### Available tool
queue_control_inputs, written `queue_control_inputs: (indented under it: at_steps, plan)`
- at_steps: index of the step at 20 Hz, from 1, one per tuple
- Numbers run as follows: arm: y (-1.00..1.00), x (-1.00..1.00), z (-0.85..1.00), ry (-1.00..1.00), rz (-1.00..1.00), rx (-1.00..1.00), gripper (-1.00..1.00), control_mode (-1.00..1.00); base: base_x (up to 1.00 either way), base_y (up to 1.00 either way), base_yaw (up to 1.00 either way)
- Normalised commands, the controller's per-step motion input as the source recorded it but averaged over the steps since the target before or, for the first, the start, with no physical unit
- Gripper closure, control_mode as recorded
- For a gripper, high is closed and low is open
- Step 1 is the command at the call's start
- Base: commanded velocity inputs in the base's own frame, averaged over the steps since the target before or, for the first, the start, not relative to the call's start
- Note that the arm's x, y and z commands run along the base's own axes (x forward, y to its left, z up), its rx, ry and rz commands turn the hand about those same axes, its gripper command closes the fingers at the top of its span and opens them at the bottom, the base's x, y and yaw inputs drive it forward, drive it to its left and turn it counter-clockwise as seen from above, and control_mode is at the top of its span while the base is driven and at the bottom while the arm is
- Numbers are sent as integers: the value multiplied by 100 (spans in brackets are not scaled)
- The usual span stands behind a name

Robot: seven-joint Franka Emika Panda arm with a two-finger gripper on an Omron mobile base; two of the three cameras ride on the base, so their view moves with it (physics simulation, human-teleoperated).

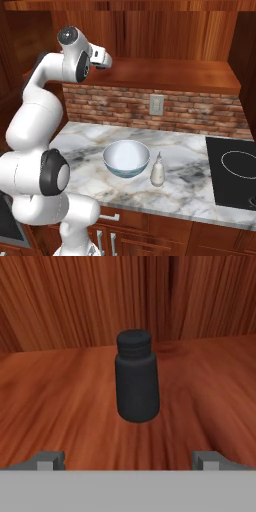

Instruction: Retrieve the bottle and the shaker from the cabinet and place them next to the mixing bowl on the counter. Then add garlic from the fridge to the mixing bowl.

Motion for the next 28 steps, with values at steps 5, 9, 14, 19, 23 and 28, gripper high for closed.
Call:
queue_control_inputs:
  at_steps: [5, 9, 14, 19, 23, 28]
  plan:
    - [0, 28, 0, 0, 0, 0, -100, -100, 0, 0, 0]
    - [0, 24, 0, 0, 0, 0, -100, -100, 0, 0, 0]
    - [-1, 23, 0, 0, 0, 0, -100, -100, 0, 0, 0]
    - [-3, 12, 0, 0, 0, 0, -100, -100, 0, 0, 0]
    - [-2, 8, 0, 0, 0, 0, -100, -100, 0, 0, 0]
    - [0, 12, -3, 0, -1, -1, -100, -100, 0, 0, 0]
